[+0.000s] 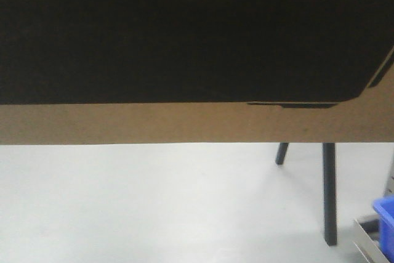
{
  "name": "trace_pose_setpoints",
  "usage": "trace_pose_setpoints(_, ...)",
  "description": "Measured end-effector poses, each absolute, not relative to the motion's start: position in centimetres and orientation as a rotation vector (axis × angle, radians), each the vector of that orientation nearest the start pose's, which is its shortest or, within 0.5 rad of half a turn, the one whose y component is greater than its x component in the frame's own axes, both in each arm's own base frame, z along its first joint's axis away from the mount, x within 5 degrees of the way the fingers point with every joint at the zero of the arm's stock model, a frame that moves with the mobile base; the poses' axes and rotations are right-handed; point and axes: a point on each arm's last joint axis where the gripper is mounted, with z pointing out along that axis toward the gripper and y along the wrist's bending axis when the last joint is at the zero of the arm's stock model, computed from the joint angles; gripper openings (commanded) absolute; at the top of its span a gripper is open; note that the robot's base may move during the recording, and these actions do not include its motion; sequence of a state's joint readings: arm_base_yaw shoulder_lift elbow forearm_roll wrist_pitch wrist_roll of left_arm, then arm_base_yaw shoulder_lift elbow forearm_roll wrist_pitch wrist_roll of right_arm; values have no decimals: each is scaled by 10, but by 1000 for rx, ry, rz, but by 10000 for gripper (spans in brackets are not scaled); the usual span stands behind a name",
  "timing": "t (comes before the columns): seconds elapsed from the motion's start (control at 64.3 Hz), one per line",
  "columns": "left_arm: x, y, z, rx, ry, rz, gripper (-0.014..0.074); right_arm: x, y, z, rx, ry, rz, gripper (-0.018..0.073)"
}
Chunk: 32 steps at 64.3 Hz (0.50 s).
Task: Grab box from left shelf to table start
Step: 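Hold the box with both grippers while the base turns away from shelf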
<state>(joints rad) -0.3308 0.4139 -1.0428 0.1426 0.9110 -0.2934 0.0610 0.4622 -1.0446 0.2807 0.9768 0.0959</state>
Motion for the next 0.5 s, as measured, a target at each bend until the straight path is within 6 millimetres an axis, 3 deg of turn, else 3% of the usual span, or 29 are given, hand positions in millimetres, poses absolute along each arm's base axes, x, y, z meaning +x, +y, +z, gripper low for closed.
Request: trace_pose_setpoints(0.498,23,3,436,29,1768,-291,-102,31,23,431,20,1874,434,57)
